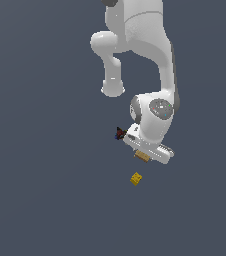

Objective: Pick up a designated object from a clutter of objects.

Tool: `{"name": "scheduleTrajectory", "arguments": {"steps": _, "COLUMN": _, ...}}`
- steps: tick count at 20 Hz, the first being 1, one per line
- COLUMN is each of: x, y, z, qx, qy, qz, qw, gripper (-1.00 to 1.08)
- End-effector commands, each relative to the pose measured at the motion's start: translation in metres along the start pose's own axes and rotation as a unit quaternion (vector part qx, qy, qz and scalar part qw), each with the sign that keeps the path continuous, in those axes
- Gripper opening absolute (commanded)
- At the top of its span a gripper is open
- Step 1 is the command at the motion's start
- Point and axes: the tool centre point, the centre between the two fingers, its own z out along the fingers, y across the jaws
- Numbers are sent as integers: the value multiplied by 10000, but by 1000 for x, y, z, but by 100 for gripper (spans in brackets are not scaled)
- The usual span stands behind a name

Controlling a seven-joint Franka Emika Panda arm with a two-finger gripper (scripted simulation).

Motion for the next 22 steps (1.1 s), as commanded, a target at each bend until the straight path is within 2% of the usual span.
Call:
{"name": "scheduleTrajectory", "arguments": {"steps": 1, "x": -1, "y": -5, "z": -22, "qx": 5, "qy": 6, "qz": 1, "qw": 10000, "gripper": -100}}
{"name": "scheduleTrajectory", "arguments": {"steps": 22, "x": -14, "y": -60, "z": -245, "qx": -5, "qy": 14, "qz": 9, "qw": 10000, "gripper": -100}}
